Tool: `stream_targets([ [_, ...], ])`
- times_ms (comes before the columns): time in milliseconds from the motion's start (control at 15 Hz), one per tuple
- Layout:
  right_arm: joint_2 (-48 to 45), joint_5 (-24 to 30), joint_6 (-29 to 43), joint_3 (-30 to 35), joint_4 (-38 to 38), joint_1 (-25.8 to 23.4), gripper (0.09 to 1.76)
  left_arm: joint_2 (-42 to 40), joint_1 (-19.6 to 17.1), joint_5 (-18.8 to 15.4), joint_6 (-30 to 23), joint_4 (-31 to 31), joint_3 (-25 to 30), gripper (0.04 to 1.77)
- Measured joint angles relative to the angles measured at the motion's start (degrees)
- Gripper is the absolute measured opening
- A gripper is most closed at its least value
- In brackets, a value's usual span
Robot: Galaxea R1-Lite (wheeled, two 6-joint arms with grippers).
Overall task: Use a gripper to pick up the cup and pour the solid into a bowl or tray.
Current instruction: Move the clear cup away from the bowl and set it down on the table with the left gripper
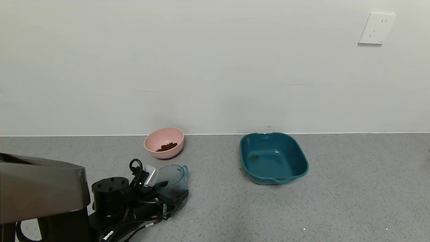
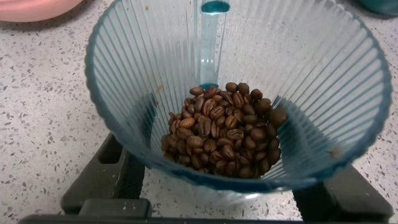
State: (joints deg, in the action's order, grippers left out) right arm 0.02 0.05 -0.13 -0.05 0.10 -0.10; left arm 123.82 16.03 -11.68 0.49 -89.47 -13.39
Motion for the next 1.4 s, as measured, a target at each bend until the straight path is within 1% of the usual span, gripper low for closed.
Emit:
stream_targets([
  [133,0.0,0.0,0.0,0.0,0.0,0.0,1.71,0.0,-0.3,0.0,0.0,0.0,-0.1,1.41],
  [333,0.0,0.0,0.0,0.0,0.0,0.0,1.71,-0.1,-0.4,0.0,-0.1,0.0,-0.2,1.51],
  [733,0.0,0.0,0.0,0.0,0.0,0.0,1.71,-1.0,-0.7,0.2,-0.1,0.0,-0.1,1.62],
  [867,0.0,0.0,0.0,0.0,0.0,0.0,1.71,-2.5,-1.0,0.3,0.0,1.4,0.1,1.64],
  [1000,0.0,0.0,0.0,0.0,0.0,0.0,1.71,-5.6,-1.2,0.4,0.1,6.5,0.0,1.66],
  [1067,0.0,0.0,0.0,0.0,0.0,0.0,1.71,-7.9,-1.3,0.4,0.1,10.4,-0.4,1.66],
  [1200,0.0,0.0,0.0,0.0,0.0,0.0,1.71,-13.8,-1.5,0.4,0.1,21.8,-2.3,1.68],
  [1333,0.0,0.0,0.0,0.0,0.0,0.0,1.71,-21.3,-1.5,0.4,-0.3,36.9,-6.4,1.69],
  [1400,0.0,0.0,0.0,0.0,0.0,0.0,1.71,-24.5,-1.6,0.5,-0.4,43.3,-8.8,1.69],
])
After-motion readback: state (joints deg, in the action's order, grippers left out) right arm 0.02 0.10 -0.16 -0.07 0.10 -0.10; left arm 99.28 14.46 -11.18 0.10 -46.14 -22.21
